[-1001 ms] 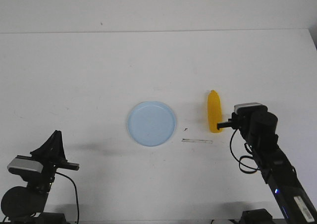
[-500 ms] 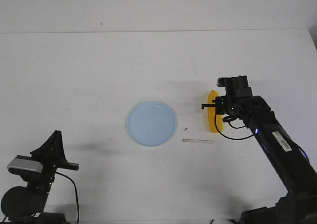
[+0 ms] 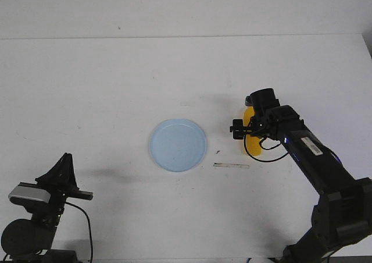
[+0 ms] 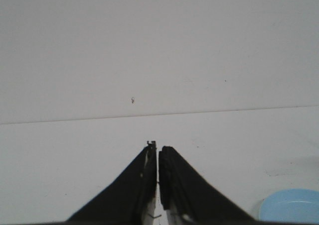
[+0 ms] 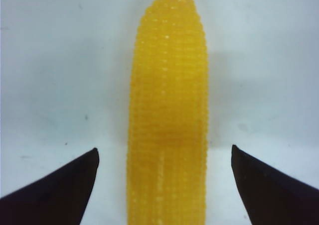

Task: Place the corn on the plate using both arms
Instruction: 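Reach the right gripper to the yellow corn and grasp it, then carry the corn with the right gripper over the plate and lower it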

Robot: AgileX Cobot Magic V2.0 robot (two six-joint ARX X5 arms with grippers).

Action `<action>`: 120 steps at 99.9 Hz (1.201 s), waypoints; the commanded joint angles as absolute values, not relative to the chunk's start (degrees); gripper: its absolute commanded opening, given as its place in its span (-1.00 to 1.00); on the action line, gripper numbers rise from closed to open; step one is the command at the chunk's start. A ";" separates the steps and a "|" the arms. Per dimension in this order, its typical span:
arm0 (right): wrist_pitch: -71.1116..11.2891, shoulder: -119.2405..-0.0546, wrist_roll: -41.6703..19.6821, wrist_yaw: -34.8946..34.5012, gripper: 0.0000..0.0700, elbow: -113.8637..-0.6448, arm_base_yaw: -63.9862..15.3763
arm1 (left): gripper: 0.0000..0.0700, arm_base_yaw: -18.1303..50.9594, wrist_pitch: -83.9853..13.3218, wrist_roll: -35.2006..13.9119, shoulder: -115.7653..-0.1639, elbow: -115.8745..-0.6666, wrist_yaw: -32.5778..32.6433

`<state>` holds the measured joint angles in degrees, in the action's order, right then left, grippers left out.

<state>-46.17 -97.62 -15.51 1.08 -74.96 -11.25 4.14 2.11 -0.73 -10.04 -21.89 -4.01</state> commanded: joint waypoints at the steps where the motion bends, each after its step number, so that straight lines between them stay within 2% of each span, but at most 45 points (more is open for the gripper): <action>1: -45.60 -99.94 -16.21 1.43 0.70 -75.81 -11.62 | -0.99 4.12 2.63 -0.10 -9.93 -22.52 -3.86; 8: -45.06 -100.75 -16.19 1.54 0.67 -75.79 -11.62 | -0.99 4.12 2.63 -0.10 -9.93 -22.52 -3.86; 26: -44.88 -102.54 -16.03 1.54 0.32 -75.79 -11.62 | -0.99 4.12 2.63 -0.10 -9.93 -22.52 -3.86; 37: -44.58 -102.63 -16.01 1.54 -0.09 -75.79 -11.62 | -0.99 4.12 2.63 -0.10 -9.93 -22.52 -3.86; 42: -44.53 -102.63 -16.03 1.54 -0.20 -75.79 -11.62 | -0.99 4.12 2.63 -0.12 -9.93 -22.52 -3.86; 75: -45.54 -99.81 -16.03 1.02 -0.20 -79.33 -12.78 | -0.99 4.12 2.63 -0.10 -9.93 -22.52 -3.86; 86: -44.77 -99.00 -15.94 -3.07 -0.20 -82.70 -15.44 | -0.99 4.12 2.63 -0.10 -9.93 -22.52 -3.86; 102: -40.12 -99.09 -17.12 -13.69 -0.20 -83.46 -20.69 | -0.99 4.12 2.63 -0.10 -9.93 -22.52 -3.86; 120: -37.21 -101.27 -18.72 -15.68 -0.20 -83.44 -28.12 | -0.99 4.12 2.63 -0.10 -9.93 -22.52 -3.86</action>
